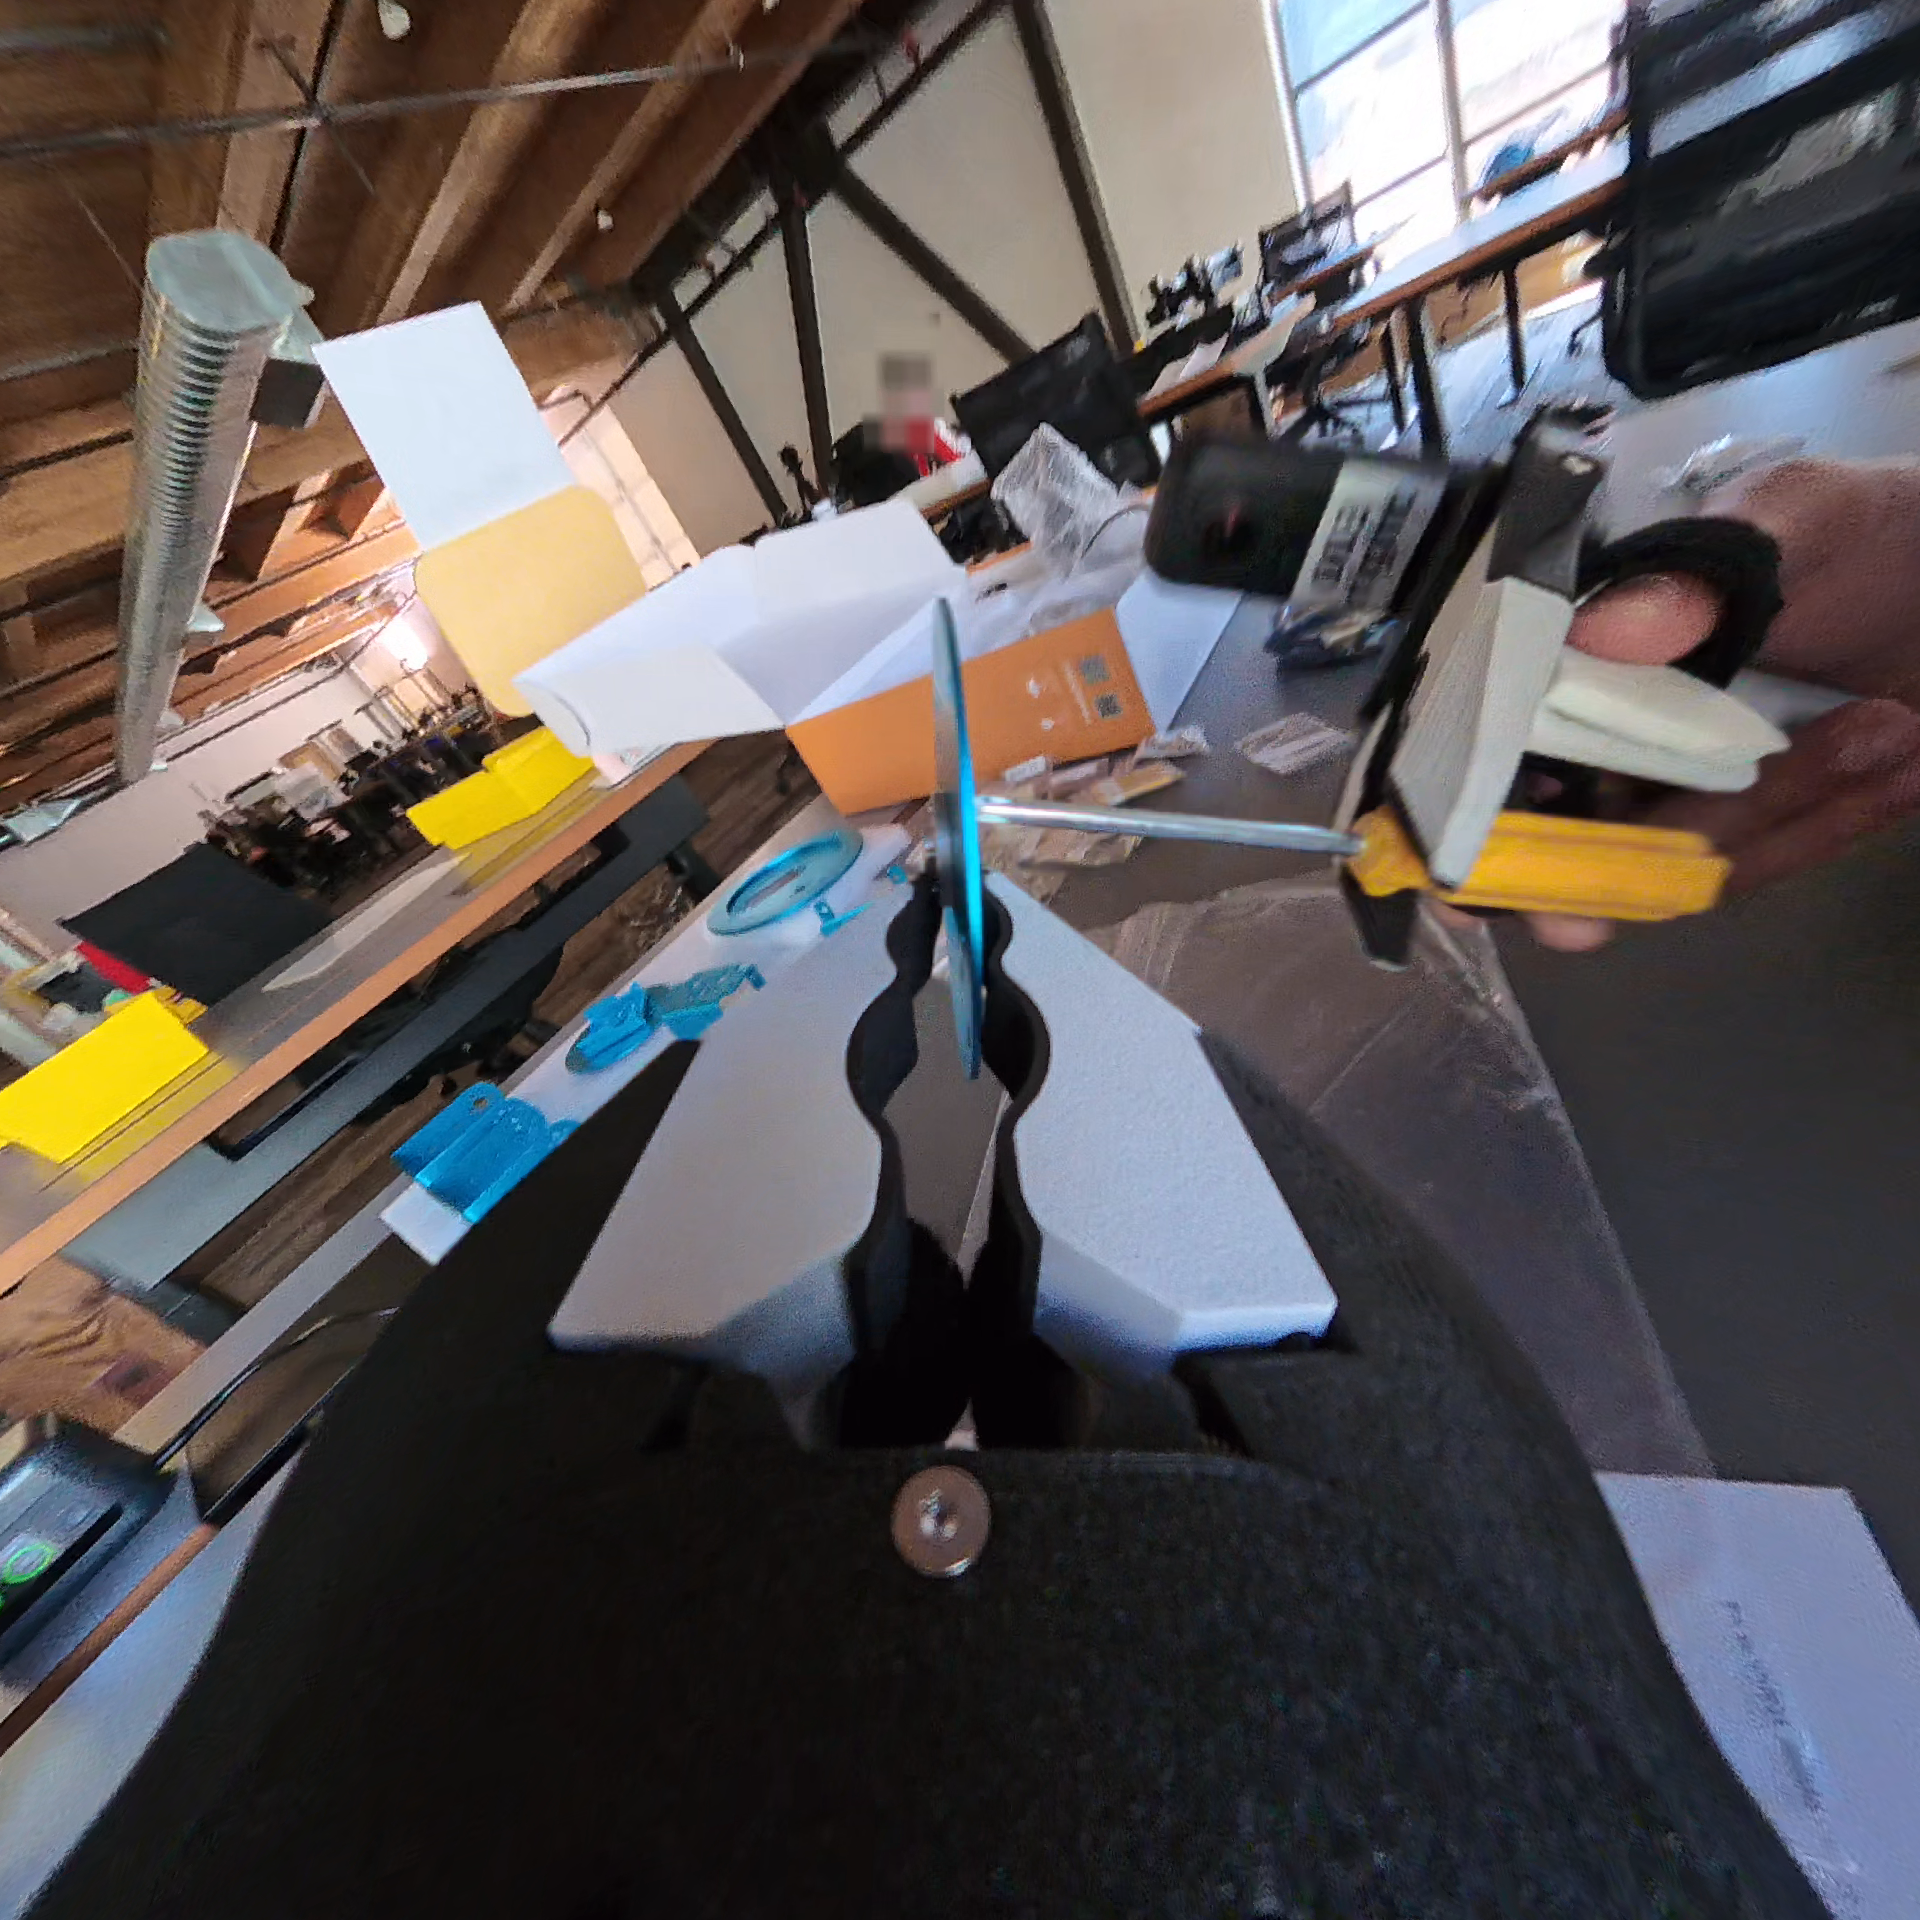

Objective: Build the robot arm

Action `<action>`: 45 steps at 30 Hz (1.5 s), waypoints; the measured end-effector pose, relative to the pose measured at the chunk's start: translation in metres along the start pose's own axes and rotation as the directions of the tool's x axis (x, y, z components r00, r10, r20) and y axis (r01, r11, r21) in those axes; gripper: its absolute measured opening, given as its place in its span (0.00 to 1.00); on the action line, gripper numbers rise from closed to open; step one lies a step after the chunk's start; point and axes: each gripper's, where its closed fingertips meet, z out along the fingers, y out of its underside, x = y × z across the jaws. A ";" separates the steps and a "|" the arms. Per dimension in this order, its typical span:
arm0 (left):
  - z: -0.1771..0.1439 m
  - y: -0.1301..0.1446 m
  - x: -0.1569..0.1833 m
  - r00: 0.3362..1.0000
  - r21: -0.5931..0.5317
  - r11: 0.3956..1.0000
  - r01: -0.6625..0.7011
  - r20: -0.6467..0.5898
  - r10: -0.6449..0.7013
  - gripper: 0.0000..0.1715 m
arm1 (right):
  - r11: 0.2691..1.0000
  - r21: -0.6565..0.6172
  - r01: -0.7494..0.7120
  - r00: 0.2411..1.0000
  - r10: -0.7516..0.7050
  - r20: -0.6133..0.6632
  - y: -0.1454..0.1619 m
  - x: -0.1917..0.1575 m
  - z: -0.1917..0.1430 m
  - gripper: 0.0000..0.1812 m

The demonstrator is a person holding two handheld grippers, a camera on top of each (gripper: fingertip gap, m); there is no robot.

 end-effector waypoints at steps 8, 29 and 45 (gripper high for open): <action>0.013 0.036 0.009 0.996 -0.172 0.982 -0.085 -0.014 0.083 0.04 | 0.862 -0.279 0.424 0.643 -0.504 -0.577 -0.003 0.077 -0.023 0.08; 0.017 0.057 0.013 0.995 -0.264 0.960 -0.097 -0.025 0.093 0.04 | 0.696 -0.585 0.417 0.123 -0.681 -0.722 0.008 0.113 -0.051 0.08; 0.016 0.063 0.009 0.998 -0.268 0.962 0.050 -0.025 -0.059 0.04 | 0.772 -0.335 0.540 0.348 -0.567 -0.746 -0.008 0.079 -0.042 0.08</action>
